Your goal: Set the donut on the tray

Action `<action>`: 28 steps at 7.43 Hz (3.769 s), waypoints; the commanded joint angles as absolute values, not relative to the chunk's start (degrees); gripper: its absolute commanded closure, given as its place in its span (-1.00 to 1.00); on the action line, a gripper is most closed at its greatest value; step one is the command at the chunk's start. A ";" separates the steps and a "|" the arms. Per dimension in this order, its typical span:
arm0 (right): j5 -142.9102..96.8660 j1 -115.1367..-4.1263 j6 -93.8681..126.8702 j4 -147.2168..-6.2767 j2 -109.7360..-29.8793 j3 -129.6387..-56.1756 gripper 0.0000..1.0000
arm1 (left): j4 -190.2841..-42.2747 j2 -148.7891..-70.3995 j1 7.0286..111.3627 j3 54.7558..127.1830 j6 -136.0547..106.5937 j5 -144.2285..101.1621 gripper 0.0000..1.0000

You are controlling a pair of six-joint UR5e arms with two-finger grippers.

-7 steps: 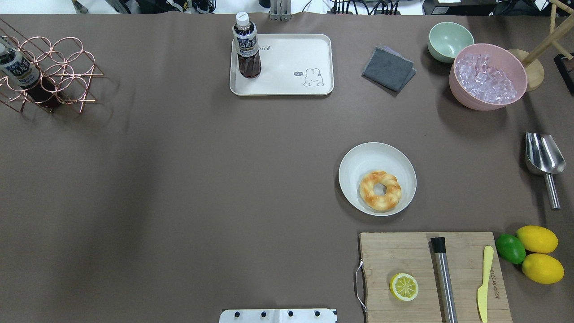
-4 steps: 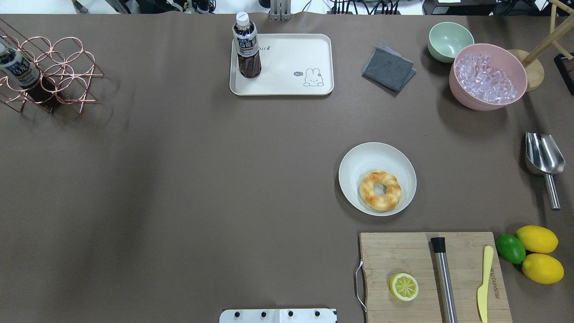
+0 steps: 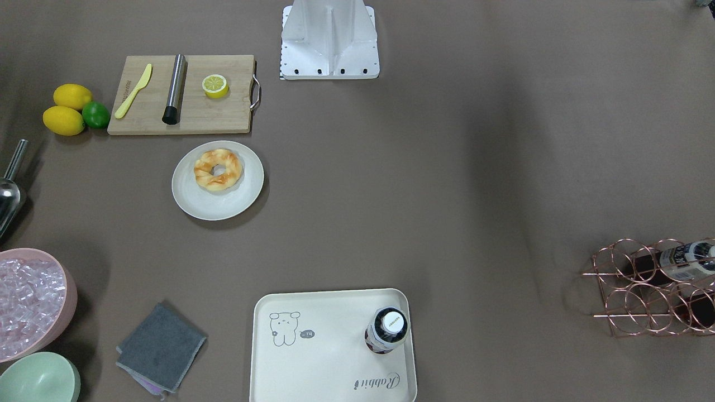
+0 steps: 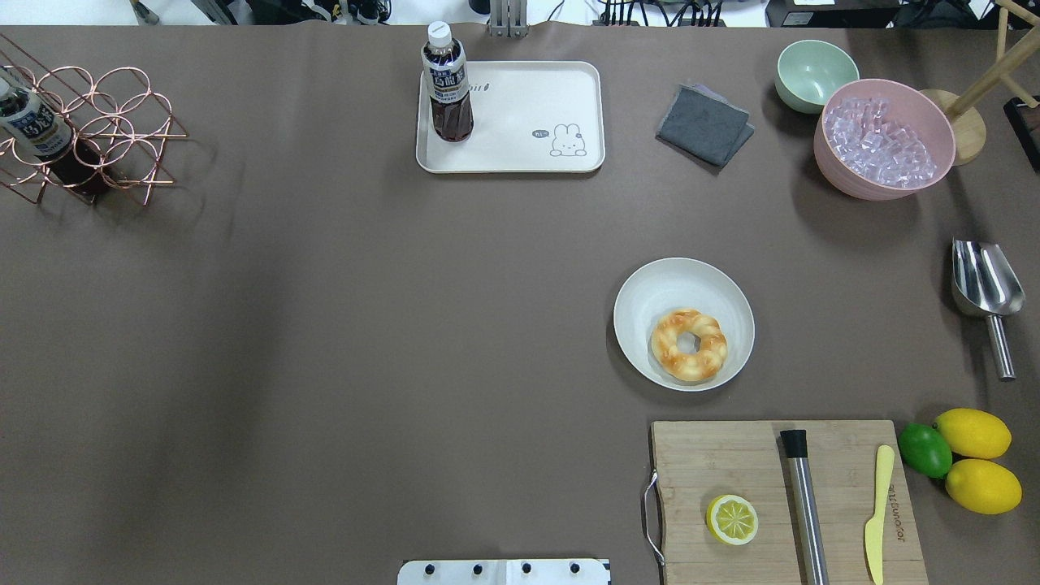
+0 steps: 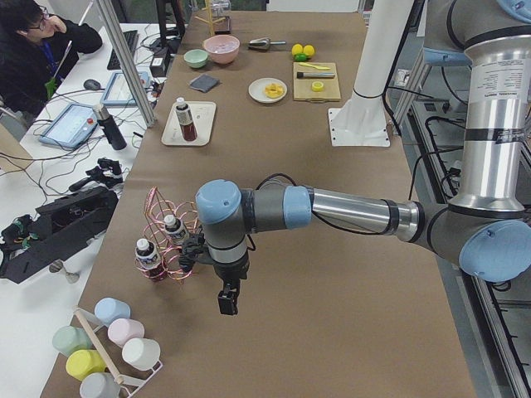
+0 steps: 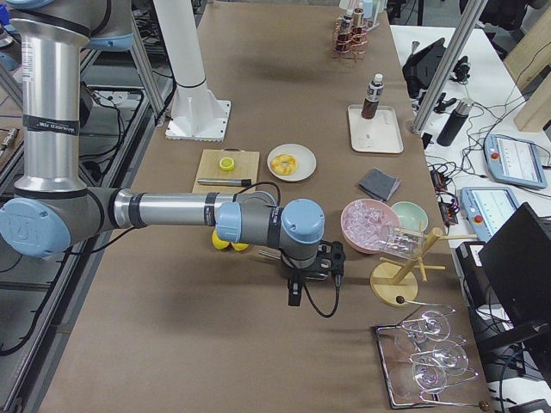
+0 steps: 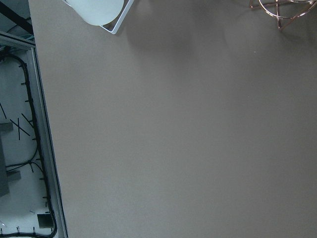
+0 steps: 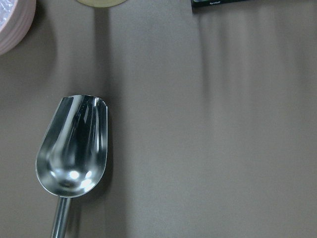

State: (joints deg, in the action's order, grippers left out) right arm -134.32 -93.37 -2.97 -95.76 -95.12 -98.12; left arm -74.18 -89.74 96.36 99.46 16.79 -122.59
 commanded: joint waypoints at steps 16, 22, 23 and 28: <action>-136.67 -55.66 40.07 -72.25 -86.31 -106.61 -1.00 | -74.00 -89.74 96.33 99.32 16.79 -122.61 -0.96; -126.13 -42.63 55.46 -72.16 -82.00 -104.77 -1.00 | -74.00 -89.56 96.33 98.70 16.79 -122.34 -0.96; -125.78 -42.54 55.46 -72.16 -80.35 -102.76 -1.00 | -74.00 -89.56 96.33 98.61 16.79 -122.34 -0.96; -125.77 -42.45 55.46 -72.16 -79.80 -101.25 -1.00 | -74.00 -89.74 96.24 98.35 16.79 -122.34 -0.96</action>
